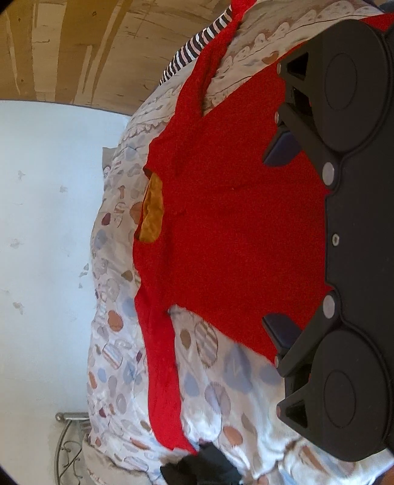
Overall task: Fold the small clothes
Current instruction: 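Reach the right tool to the sweater's sleeve cuff and close on it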
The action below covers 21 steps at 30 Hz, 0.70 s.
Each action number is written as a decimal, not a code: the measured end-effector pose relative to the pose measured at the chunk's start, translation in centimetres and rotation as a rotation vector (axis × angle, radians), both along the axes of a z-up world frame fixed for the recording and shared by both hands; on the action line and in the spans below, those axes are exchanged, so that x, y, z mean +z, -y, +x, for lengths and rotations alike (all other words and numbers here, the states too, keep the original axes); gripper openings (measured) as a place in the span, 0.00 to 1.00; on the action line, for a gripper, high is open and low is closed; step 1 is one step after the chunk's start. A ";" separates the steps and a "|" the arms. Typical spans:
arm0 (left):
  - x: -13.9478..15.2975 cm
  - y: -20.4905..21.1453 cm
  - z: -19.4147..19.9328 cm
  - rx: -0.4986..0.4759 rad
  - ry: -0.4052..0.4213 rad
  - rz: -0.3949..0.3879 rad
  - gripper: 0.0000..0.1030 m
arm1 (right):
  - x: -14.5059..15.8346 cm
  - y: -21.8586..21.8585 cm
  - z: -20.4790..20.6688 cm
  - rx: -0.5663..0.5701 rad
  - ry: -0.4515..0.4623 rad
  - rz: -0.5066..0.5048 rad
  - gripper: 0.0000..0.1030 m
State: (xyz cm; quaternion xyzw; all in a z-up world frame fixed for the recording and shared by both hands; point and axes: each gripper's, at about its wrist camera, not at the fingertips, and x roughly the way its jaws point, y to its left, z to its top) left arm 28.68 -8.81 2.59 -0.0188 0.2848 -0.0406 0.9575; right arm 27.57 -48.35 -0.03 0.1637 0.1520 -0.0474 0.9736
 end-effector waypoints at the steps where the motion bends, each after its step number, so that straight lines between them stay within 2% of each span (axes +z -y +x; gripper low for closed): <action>1: -0.3 0.3 0.6 -0.006 -0.002 0.001 0.99 | -0.1 0.9 0.5 -0.010 -0.033 0.010 1.00; 4: -1.2 1.2 2.0 -0.025 -0.008 0.016 0.99 | -0.7 3.8 2.2 -0.041 -0.088 0.053 1.00; 9: -2.4 2.0 3.1 -0.054 0.009 0.039 0.99 | -1.2 7.4 5.2 -0.074 -0.177 0.054 1.00; 12: -2.8 2.5 3.6 -0.071 0.028 0.050 0.99 | -1.8 9.2 7.5 -0.142 -0.246 0.060 1.00; 17: -3.8 3.0 4.4 -0.087 0.011 0.061 0.99 | -3.2 13.3 10.2 -0.240 -0.287 0.157 0.99; 21: -4.6 3.0 5.1 -0.085 -0.012 0.065 0.99 | -4.8 15.7 11.2 -0.305 -0.301 0.199 0.83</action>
